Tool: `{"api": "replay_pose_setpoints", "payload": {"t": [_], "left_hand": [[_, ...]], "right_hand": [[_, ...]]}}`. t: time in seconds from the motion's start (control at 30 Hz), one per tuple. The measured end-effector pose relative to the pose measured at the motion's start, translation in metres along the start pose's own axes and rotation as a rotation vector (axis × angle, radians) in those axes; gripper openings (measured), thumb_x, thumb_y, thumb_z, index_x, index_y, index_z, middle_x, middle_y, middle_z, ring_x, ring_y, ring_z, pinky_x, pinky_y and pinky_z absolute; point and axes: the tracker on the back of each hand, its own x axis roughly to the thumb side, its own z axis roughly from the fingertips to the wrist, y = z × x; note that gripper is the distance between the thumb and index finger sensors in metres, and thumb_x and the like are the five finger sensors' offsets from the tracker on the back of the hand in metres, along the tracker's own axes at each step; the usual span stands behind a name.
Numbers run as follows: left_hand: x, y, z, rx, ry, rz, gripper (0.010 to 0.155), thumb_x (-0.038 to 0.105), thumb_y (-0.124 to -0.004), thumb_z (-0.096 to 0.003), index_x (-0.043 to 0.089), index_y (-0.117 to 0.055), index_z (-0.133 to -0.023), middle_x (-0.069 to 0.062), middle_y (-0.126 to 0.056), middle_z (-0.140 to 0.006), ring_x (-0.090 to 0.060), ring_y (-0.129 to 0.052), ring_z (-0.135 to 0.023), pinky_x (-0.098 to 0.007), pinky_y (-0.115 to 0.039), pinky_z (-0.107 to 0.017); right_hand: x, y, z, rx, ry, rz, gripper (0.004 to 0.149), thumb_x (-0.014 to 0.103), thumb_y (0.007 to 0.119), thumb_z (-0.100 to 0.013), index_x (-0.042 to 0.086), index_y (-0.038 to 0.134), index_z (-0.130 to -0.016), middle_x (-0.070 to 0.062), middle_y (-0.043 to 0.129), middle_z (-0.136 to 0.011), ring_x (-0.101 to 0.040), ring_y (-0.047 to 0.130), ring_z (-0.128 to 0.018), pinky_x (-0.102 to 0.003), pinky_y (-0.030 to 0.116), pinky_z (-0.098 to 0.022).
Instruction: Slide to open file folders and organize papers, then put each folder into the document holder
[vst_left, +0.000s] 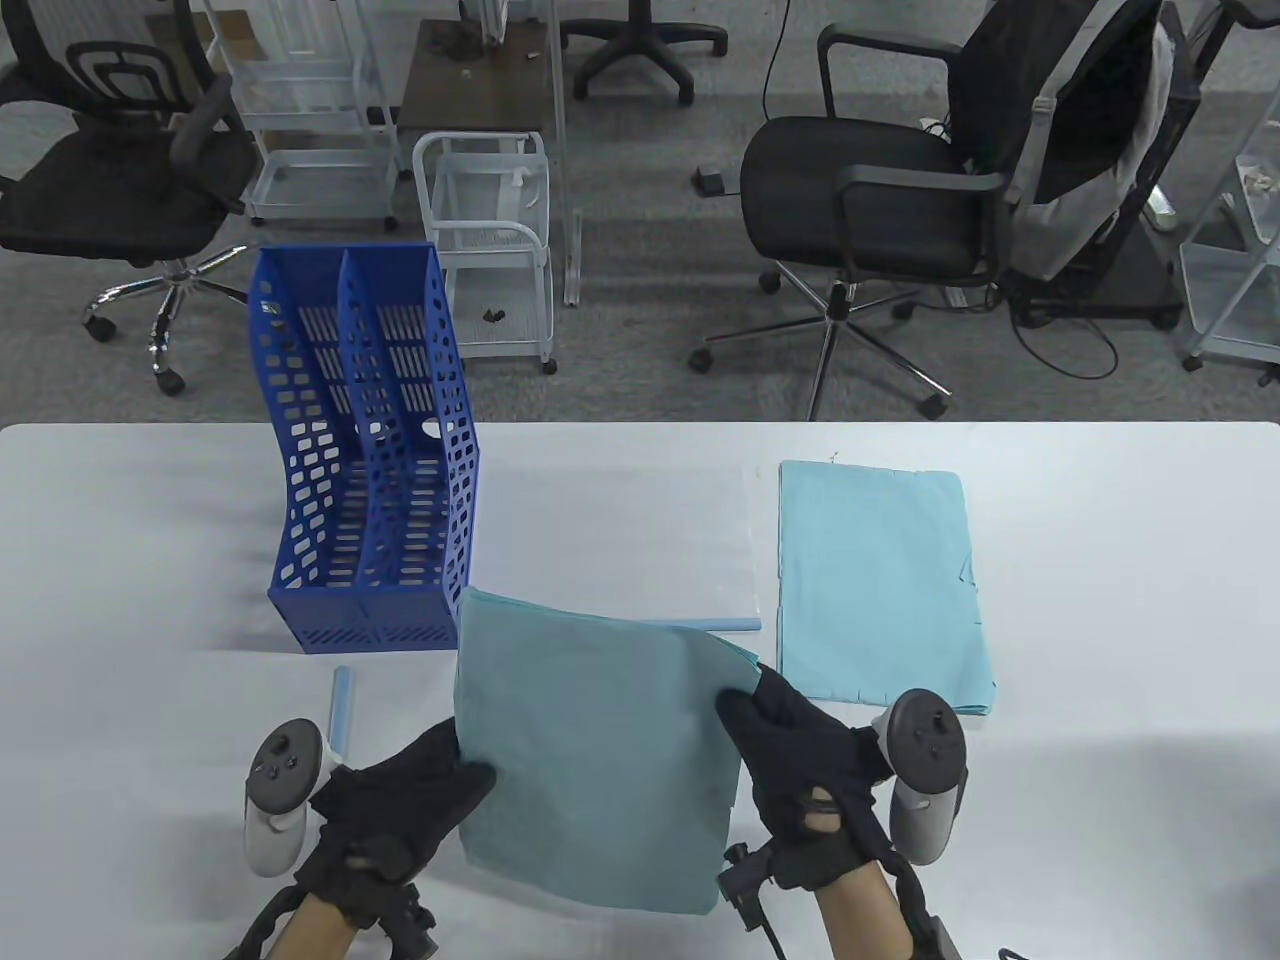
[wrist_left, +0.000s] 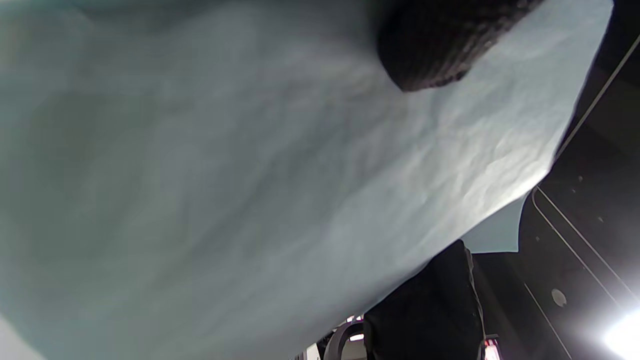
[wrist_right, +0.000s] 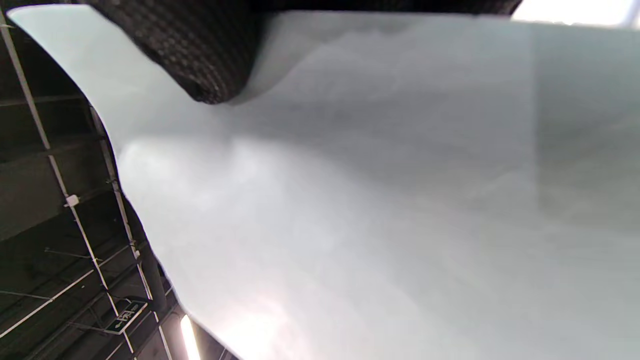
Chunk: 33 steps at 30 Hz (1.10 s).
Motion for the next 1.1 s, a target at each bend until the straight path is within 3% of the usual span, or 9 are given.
{"api": "replay_pose_setpoints", "payload": {"t": [0.13, 0.33, 0.5, 0.6, 0.67, 0.77, 0.97, 1.03, 1.1], "left_hand": [[0.0, -0.007, 0.0, 0.028, -0.007, -0.042, 0.046, 0.039, -0.084, -0.0482, 0.025, -0.086, -0.092, -0.002, -0.102, -0.078, -0.024, -0.109, -0.06, -0.046, -0.087, -0.052], [0.007, -0.019, 0.003, 0.099, -0.052, -0.076, 0.045, 0.039, -0.084, -0.0476, 0.025, -0.087, -0.09, -0.002, -0.104, -0.073, -0.023, -0.111, -0.054, -0.044, -0.089, -0.048], [0.004, -0.025, 0.002, 0.101, -0.06, 0.02, 0.044, 0.038, -0.084, -0.0475, 0.028, -0.088, -0.09, -0.001, -0.104, -0.073, -0.022, -0.111, -0.053, -0.044, -0.09, -0.047], [0.001, -0.032, 0.0, 0.076, -0.035, 0.057, 0.044, 0.038, -0.084, -0.0479, 0.028, -0.087, -0.09, -0.002, -0.104, -0.073, -0.022, -0.111, -0.053, -0.044, -0.09, -0.047], [0.0, -0.04, -0.003, 0.065, -0.007, 0.052, 0.045, 0.038, -0.083, -0.0484, 0.027, -0.085, -0.092, -0.002, -0.102, -0.075, -0.023, -0.11, -0.055, -0.045, -0.089, -0.049], [0.0, -0.048, -0.004, 0.093, 0.025, 0.043, 0.047, 0.039, -0.082, -0.0485, 0.026, -0.083, -0.094, -0.002, -0.1, -0.078, -0.024, -0.11, -0.056, -0.045, -0.088, -0.049], [-0.001, -0.055, -0.01, 0.103, 0.073, 0.129, 0.047, 0.038, -0.082, -0.0488, 0.024, -0.083, -0.093, -0.002, -0.102, -0.075, -0.023, -0.112, -0.052, -0.044, -0.091, -0.046], [-0.001, -0.06, -0.014, 0.102, 0.117, 0.149, 0.046, 0.037, -0.082, -0.0484, 0.024, -0.084, -0.093, -0.002, -0.103, -0.074, -0.023, -0.113, -0.051, -0.044, -0.091, -0.045], [-0.003, -0.067, -0.019, 0.054, 0.22, 0.137, 0.047, 0.038, -0.082, -0.0485, 0.022, -0.084, -0.093, -0.004, -0.104, -0.075, -0.025, -0.113, -0.053, -0.045, -0.091, -0.046]], "right_hand": [[-0.01, 0.002, 0.002, -0.007, 0.018, -0.037, 0.051, 0.047, 0.081, -0.042, 0.026, 0.077, -0.088, 0.002, 0.095, -0.08, -0.023, 0.102, -0.065, -0.049, 0.08, -0.062], [-0.012, -0.007, 0.011, -0.089, -0.003, -0.037, 0.061, 0.05, 0.082, -0.04, 0.025, 0.067, -0.093, 0.001, 0.086, -0.088, -0.025, 0.099, -0.068, -0.05, 0.078, -0.062], [-0.014, -0.027, 0.018, 0.016, 0.107, 0.021, 0.079, 0.058, 0.082, -0.04, 0.02, 0.054, -0.103, -0.006, 0.077, -0.099, -0.031, 0.093, -0.075, -0.054, 0.074, -0.064], [-0.018, -0.023, 0.017, 0.082, 0.149, 0.057, 0.081, 0.06, 0.081, -0.042, 0.019, 0.049, -0.105, -0.008, 0.071, -0.104, -0.035, 0.088, -0.082, -0.056, 0.07, -0.066], [-0.019, -0.014, 0.017, 0.071, 0.139, 0.064, 0.079, 0.059, 0.08, -0.043, 0.02, 0.05, -0.104, -0.005, 0.072, -0.103, -0.032, 0.088, -0.082, -0.054, 0.072, -0.066], [-0.018, -0.009, 0.021, -0.079, 0.126, 0.039, 0.071, 0.055, 0.082, -0.04, 0.02, 0.061, -0.098, -0.004, 0.083, -0.093, -0.028, 0.096, -0.072, -0.051, 0.078, -0.061], [-0.014, -0.033, 0.022, -0.105, 0.16, 0.049, 0.055, 0.047, 0.083, -0.043, 0.018, 0.076, -0.089, -0.004, 0.095, -0.078, -0.028, 0.101, -0.058, -0.051, 0.082, -0.054], [-0.014, -0.043, 0.02, -0.077, 0.183, 0.131, 0.044, 0.043, 0.083, -0.044, 0.02, 0.084, -0.082, -0.001, 0.102, -0.067, -0.023, 0.105, -0.048, -0.046, 0.086, -0.05], [-0.016, -0.058, 0.019, -0.115, 0.234, 0.206, 0.043, 0.041, 0.085, -0.042, 0.018, 0.088, -0.079, -0.002, 0.104, -0.062, -0.022, 0.106, -0.042, -0.045, 0.087, -0.047]]}}
